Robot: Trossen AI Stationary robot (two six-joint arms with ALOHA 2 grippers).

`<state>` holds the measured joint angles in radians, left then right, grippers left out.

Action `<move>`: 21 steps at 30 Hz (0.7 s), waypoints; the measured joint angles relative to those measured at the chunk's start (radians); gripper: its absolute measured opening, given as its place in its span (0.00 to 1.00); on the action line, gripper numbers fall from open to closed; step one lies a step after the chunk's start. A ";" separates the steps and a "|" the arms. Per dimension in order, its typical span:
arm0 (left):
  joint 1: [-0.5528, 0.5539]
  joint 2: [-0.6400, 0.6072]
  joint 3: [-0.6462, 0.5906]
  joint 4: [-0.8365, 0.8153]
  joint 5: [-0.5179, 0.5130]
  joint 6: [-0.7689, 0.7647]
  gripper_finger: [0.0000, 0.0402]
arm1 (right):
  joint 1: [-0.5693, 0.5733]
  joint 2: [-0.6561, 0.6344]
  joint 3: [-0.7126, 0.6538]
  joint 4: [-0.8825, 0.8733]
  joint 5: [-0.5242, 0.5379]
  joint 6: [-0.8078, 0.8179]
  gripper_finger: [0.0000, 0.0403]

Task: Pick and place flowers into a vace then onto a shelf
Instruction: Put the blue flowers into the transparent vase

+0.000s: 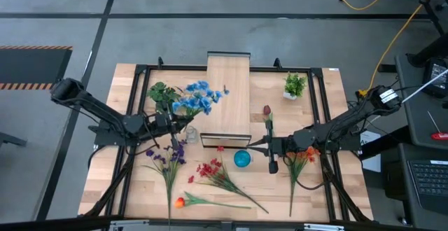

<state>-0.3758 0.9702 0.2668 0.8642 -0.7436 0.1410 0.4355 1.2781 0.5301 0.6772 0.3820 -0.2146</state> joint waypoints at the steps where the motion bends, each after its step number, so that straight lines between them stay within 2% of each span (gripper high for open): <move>1: 0.006 0.006 0.000 0.000 0.010 0.000 0.03 | 0.000 0.000 0.000 0.000 0.000 0.000 0.06; 8: 0.057 0.066 0.000 0.066 0.069 0.000 0.03 | 0.000 0.000 0.000 0.000 0.000 0.002 0.06; 13: 0.080 0.137 -0.008 0.120 0.067 0.000 0.03 | 0.000 0.000 0.000 -0.001 0.000 0.002 0.06; 21: 0.086 0.228 -0.131 0.453 0.082 -0.009 0.03 | 0.000 0.000 0.001 -0.001 0.000 0.001 0.06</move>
<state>-0.2897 1.1979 0.1357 1.3172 -0.6618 0.1318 0.4358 1.2781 0.5312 0.6758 0.3820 -0.2134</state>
